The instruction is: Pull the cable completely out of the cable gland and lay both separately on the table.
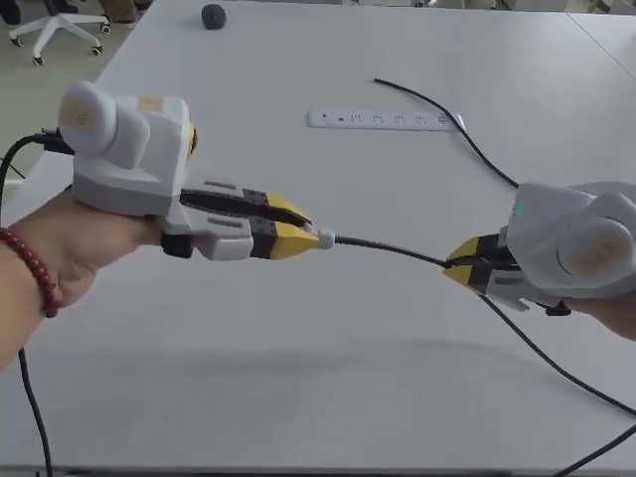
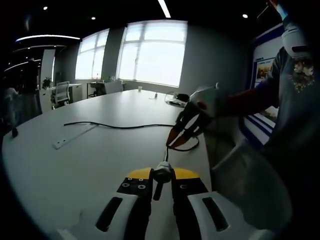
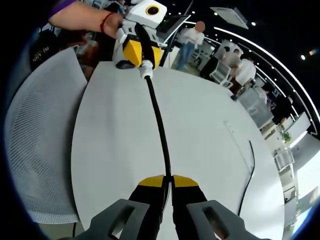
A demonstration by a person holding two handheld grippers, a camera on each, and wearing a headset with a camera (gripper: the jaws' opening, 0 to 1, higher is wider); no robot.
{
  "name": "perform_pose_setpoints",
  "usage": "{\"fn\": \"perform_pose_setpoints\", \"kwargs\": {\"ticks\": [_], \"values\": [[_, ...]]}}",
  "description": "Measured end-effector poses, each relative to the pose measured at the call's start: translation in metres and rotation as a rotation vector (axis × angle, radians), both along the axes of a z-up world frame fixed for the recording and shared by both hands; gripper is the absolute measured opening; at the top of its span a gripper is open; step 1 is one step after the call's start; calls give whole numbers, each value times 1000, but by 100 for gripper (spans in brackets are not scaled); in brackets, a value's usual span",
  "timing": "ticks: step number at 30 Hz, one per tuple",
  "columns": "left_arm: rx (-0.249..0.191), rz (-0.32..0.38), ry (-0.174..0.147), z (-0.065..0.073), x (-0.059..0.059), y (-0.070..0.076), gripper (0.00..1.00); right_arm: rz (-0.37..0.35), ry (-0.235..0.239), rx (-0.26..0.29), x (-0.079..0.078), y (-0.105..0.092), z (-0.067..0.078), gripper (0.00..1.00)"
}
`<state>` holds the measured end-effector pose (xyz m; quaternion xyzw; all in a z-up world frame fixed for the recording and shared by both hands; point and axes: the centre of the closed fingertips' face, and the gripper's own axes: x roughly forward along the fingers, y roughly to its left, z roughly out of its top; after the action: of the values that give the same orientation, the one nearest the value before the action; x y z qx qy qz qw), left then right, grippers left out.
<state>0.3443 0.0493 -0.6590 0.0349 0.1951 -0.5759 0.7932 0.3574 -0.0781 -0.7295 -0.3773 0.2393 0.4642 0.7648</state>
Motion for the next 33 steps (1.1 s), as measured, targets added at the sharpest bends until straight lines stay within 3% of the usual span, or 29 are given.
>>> {"fn": "perform_pose_setpoints", "kwargs": {"ticks": [9,12,14,15,17,19,20,22,23,30,33], "values": [[-8,8,-1,4,1,-3,15,10,9,11,-5,1,-1,0],[-4,10,-2,5,2,-2,15,5,9,67,-7,8,4,16],[1,9,-5,5,2,-2,15,12,27,65,-10,7,5,15],[1,9,-4,5,2,-2,15,14,-2,97,-8,12,12,19],[-1,10,-5,5,2,-2,15,7,35,129,-12,17,15,28],[0,10,-6,5,2,-3,15,24,-7,161,-11,25,24,38],[-1,9,-5,5,2,-3,15,16,23,169,-14,28,25,40],[0,7,-5,5,2,-4,15,42,-16,204,-13,38,35,43],[-1,6,-6,5,2,-5,15,40,-6,198,-15,40,36,45],[-15,-5,-8,9,-1,-9,15,88,-16,252,-20,70,50,29],[-16,-10,-11,10,-2,-11,15,137,-18,261,-24,89,55,27]]}}
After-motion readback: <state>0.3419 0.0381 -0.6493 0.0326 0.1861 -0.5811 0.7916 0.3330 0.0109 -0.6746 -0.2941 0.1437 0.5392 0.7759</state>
